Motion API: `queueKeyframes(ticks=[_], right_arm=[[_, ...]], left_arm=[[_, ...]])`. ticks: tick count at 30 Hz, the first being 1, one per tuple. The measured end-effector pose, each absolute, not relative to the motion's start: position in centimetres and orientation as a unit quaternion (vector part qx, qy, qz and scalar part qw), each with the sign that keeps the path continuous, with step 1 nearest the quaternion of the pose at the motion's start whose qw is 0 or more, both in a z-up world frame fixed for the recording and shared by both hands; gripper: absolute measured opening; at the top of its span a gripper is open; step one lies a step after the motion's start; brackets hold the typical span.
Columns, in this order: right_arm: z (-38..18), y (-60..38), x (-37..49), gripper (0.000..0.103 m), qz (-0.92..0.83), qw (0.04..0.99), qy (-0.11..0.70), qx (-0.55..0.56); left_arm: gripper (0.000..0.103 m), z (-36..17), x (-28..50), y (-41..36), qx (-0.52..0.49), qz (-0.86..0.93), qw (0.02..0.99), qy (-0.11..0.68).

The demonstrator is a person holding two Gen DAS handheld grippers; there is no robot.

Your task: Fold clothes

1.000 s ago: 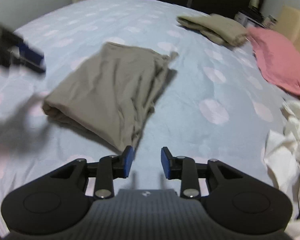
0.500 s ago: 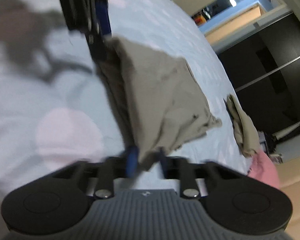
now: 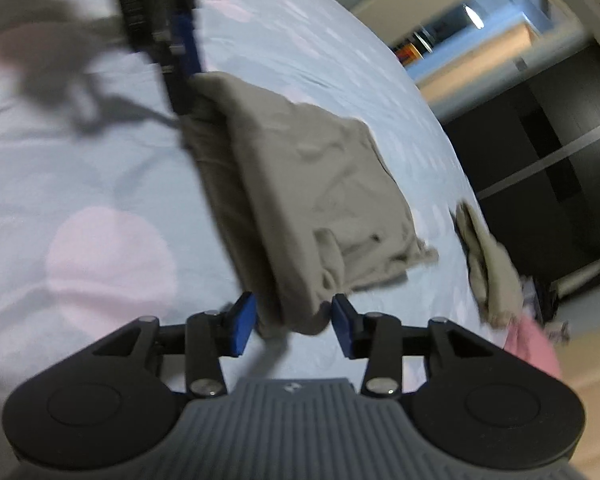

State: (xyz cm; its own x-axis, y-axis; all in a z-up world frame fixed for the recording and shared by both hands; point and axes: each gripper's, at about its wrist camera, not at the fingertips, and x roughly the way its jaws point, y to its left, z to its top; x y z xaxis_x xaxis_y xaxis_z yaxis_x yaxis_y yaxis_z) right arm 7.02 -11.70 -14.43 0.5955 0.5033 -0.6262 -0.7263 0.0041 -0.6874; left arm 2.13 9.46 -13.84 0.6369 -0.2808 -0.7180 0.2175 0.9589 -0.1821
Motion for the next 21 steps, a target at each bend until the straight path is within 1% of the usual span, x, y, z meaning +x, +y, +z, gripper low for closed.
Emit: queueKeyframes(ticks=[1,5,6,7,8,9,10,12,16,19,21], right_arm=[[-14.9,-11.6,6.6,0.048,0.433,0.696,0.091,-0.566],[-17.0,-10.6,6.1,0.048,0.403,0.674,0.063,-0.616],[-17.5,-10.6,6.0,0.048,0.399,0.667,0.047,-0.628],[-18.0,-10.5,5.9,0.045,0.395,0.658,0.031,-0.640],[-18.5,-10.4,5.7,0.027,0.389,0.649,0.019,-0.653],[-18.9,-10.4,5.6,0.015,0.383,0.640,0.015,-0.666],[-19.0,-10.4,5.4,0.012,0.380,0.633,0.006,-0.674],[-18.8,-10.6,5.1,0.011,0.380,0.626,-0.004,-0.681],[-14.5,-10.7,3.6,0.010,0.404,0.641,0.010,-0.653],[-11.3,-10.4,1.2,0.010,0.428,0.640,0.026,-0.637],[-9.7,-10.1,-1.5,0.010,0.446,0.632,0.048,-0.632]], left_arm=[[0.044,-13.8,2.2,9.5,-0.042,-0.137,0.904,0.403],[0.043,-13.7,2.8,9.5,-0.047,-0.137,0.904,0.402],[0.042,-13.7,3.0,9.5,-0.049,-0.140,0.904,0.401],[0.027,-13.7,3.2,9.5,-0.052,-0.143,0.904,0.401],[0.016,-13.9,3.4,9.8,-0.067,-0.145,0.901,0.403],[0.016,-14.0,3.5,10.0,-0.081,-0.147,0.899,0.405],[0.014,-13.9,3.4,10.2,-0.088,-0.144,0.898,0.405],[0.013,-13.2,2.9,10.5,-0.088,-0.144,0.901,0.400],[0.012,-10.1,1.3,11.9,-0.070,-0.160,0.899,0.401],[0.012,-7.1,-1.6,12.8,-0.044,-0.173,0.894,0.411],[0.012,-6.3,-4.7,13.1,-0.037,-0.176,0.885,0.430]])
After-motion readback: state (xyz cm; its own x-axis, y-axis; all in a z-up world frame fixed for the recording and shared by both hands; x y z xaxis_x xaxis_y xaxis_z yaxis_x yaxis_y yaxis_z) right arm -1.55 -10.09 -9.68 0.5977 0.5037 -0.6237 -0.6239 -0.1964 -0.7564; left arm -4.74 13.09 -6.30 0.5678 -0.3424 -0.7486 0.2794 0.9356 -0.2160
